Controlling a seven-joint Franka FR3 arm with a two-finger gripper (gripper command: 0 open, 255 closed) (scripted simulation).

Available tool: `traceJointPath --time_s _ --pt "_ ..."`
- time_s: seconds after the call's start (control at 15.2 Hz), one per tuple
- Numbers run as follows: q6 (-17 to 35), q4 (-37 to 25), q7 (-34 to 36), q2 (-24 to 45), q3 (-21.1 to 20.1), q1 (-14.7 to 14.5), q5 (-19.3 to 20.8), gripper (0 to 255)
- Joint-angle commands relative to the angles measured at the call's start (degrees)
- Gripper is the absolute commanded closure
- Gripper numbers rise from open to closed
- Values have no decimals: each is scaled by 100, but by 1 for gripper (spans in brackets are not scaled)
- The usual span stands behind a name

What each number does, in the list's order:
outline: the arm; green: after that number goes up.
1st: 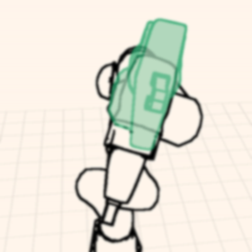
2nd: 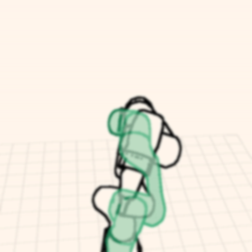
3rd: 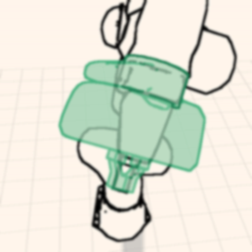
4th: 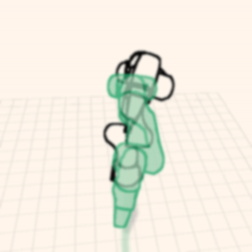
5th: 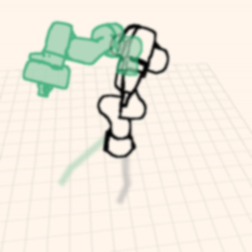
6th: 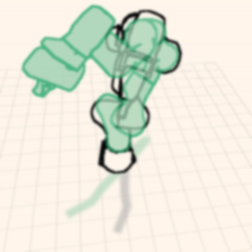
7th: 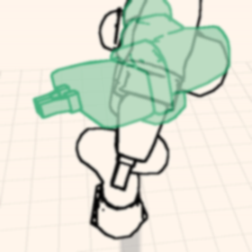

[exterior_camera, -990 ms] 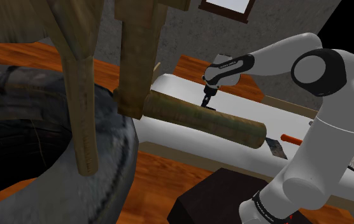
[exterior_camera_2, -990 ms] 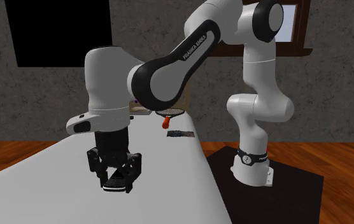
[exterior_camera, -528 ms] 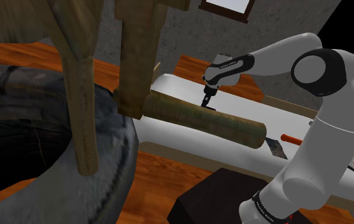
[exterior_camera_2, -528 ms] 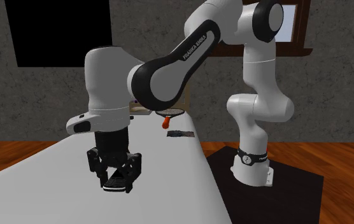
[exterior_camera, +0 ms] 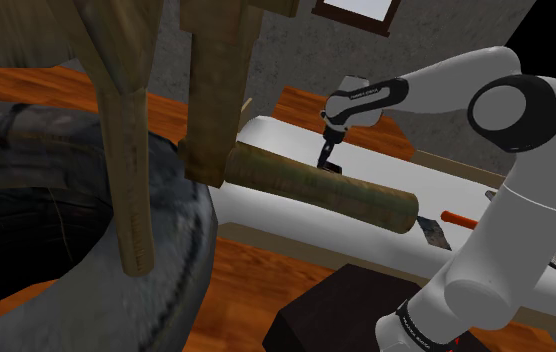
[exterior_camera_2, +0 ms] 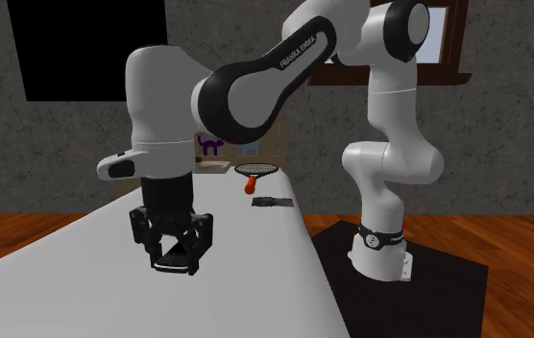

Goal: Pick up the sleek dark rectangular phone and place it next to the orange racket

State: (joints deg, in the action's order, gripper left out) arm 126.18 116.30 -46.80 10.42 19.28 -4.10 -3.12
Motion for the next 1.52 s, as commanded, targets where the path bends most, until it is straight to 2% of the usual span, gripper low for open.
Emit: traceJointPath --time_s 0.0,0.99,1.45 --pt "-151 -83 9 -70 11 0 32 255" --pt "-1180 -714 120 -493 35 -35 210 255" --pt "-1061 -227 -685 -895 445 409 345 255"
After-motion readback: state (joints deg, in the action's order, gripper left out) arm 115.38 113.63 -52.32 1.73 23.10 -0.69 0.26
